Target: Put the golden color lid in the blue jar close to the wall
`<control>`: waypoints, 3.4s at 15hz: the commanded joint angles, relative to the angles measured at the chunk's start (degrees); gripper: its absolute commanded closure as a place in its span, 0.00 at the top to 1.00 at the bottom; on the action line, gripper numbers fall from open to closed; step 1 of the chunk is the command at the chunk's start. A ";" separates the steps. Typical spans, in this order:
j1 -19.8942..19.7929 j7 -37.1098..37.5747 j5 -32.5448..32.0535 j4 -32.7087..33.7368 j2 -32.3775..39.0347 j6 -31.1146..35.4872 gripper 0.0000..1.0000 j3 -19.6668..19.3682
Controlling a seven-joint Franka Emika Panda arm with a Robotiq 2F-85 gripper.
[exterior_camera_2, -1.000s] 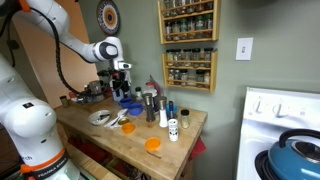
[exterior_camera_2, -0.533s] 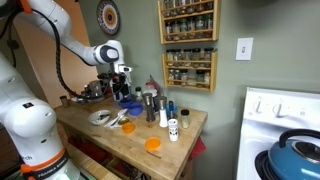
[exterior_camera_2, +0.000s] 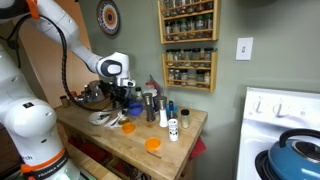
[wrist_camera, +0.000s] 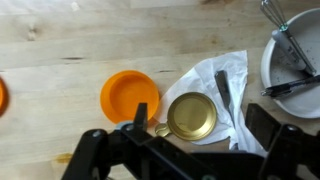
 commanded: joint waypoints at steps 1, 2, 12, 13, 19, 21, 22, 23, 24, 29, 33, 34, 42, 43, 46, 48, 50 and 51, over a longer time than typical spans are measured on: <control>1.89 -3.95 7.66 -1.43 2.94 4.81 1.00 -0.34; 2.16 -4.35 8.74 -1.38 4.05 5.54 0.93 -0.02; 2.22 -6.08 12.30 0.48 9.13 8.77 0.99 0.26; 2.21 -7.11 13.67 0.76 10.13 9.76 1.00 0.21; 0.44 -10.75 19.07 3.74 16.58 14.91 0.58 0.65; -0.14 -10.03 17.70 4.29 16.74 15.13 0.47 0.76; -0.38 -9.30 16.43 4.45 16.72 15.11 0.44 0.60; -0.59 -9.06 15.81 4.57 16.62 15.02 0.41 0.53; -0.76 -8.64 14.74 4.49 16.30 14.79 0.40 0.36; -1.47 -6.32 6.87 4.44 16.65 13.48 0.37 -0.67; -1.54 -5.76 4.51 4.00 16.75 12.67 0.26 -0.39; -1.36 -5.44 3.84 3.71 16.50 12.49 0.26 -0.29; -1.41 -5.67 3.20 3.32 17.20 11.07 0.06 0.07; -1.39 -5.65 3.24 3.39 17.33 11.07 0.07 0.14; -1.35 -5.36 2.97 3.65 17.94 10.91 0.13 0.28; -1.35 -5.25 2.87 3.69 18.17 10.86 0.19 0.35; -1.38 -5.28 2.96 3.72 18.31 10.93 0.26 0.40; -1.39 -5.28 2.97 3.74 18.35 10.90 0.25 0.41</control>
